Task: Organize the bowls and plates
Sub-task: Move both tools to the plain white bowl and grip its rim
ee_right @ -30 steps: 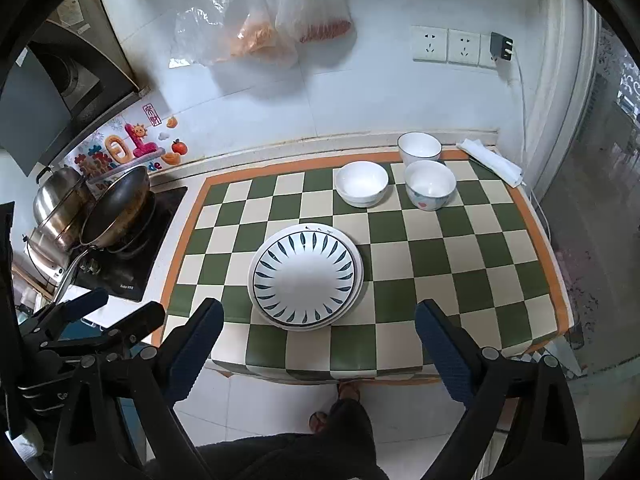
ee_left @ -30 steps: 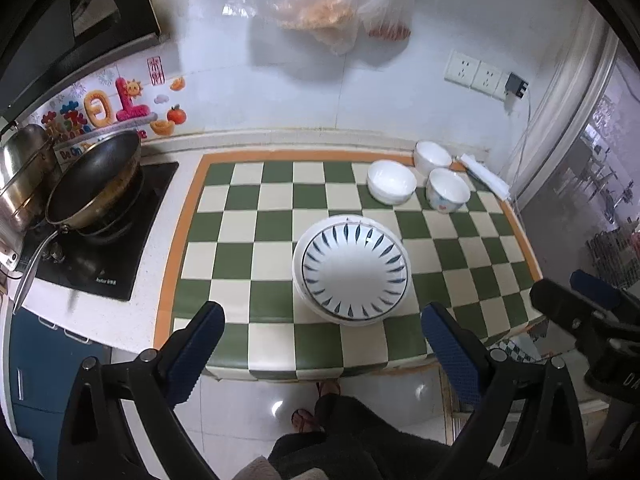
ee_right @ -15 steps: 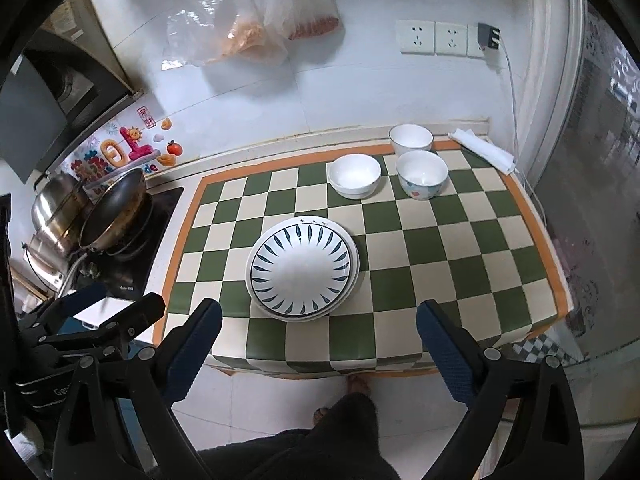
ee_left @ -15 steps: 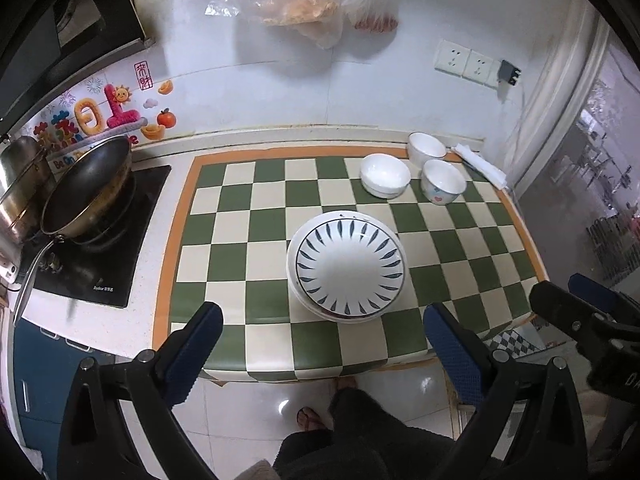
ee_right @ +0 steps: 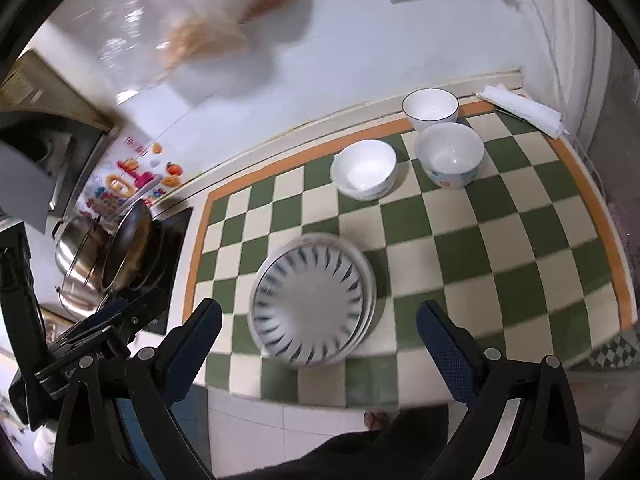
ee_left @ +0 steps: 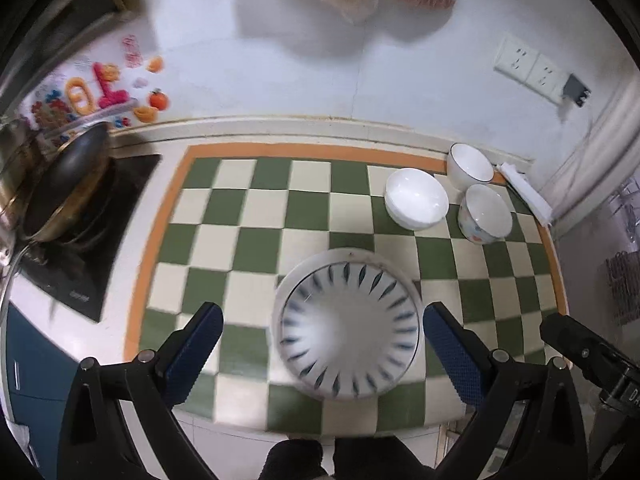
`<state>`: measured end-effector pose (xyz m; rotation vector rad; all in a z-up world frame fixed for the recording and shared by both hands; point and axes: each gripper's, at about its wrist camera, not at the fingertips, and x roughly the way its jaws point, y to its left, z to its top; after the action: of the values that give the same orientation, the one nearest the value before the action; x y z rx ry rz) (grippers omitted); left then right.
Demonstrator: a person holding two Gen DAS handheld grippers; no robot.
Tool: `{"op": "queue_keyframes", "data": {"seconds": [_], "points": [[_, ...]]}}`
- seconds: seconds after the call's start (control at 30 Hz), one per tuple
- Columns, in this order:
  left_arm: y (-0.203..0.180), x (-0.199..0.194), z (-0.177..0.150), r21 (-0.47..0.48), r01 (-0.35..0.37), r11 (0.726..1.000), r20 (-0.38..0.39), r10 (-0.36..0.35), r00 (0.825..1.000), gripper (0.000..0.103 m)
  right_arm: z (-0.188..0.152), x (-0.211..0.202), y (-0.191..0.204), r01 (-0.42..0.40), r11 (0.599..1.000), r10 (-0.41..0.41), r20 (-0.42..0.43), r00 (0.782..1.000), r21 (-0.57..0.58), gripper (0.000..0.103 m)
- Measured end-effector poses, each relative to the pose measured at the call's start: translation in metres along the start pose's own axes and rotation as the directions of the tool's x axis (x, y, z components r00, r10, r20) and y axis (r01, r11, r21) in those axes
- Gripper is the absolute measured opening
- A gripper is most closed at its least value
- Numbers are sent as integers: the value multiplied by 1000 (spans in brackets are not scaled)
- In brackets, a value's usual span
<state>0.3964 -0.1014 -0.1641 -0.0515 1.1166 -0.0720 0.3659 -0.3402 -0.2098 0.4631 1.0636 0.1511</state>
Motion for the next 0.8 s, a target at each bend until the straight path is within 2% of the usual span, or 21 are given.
{"op": "queue_keyframes", "data": {"seconds": [0.17, 0.33, 0.43, 0.57, 0.63, 0.7, 0.73, 0.77, 0.8], "points": [[-27, 68, 51, -6, 32, 999, -96, -33, 995, 103, 58, 57, -39, -10, 1000, 12, -68, 998, 29, 100], [-51, 140, 97, -26, 54, 998, -192, -58, 980, 102, 110, 124, -73, -28, 997, 39, -146, 988, 74, 98], [-60, 172, 115, -31, 60, 998, -221, -66, 973, 96, 133, 161, -85, -33, 996, 49, -187, 981, 83, 95], [-73, 218, 137, -17, 58, 998, -283, -61, 957, 81, 151, 205, -93, -17, 996, 38, -244, 969, 88, 85], [-77, 236, 144, -11, 70, 998, -307, -69, 949, 75, 158, 226, -99, -15, 994, 44, -272, 961, 107, 76], [-81, 251, 148, -5, 79, 997, -338, -76, 938, 71, 162, 240, -101, -7, 994, 39, -287, 957, 112, 71], [-84, 261, 150, 2, 95, 995, -360, -88, 929, 65, 164, 248, -102, -2, 994, 35, -295, 955, 114, 68], [-85, 269, 151, 7, 101, 995, -378, -91, 921, 55, 165, 255, -103, 3, 993, 33, -303, 953, 116, 66], [-87, 276, 151, 14, 104, 994, -397, -90, 914, 50, 166, 262, -103, 5, 993, 34, -313, 949, 121, 57]]}}
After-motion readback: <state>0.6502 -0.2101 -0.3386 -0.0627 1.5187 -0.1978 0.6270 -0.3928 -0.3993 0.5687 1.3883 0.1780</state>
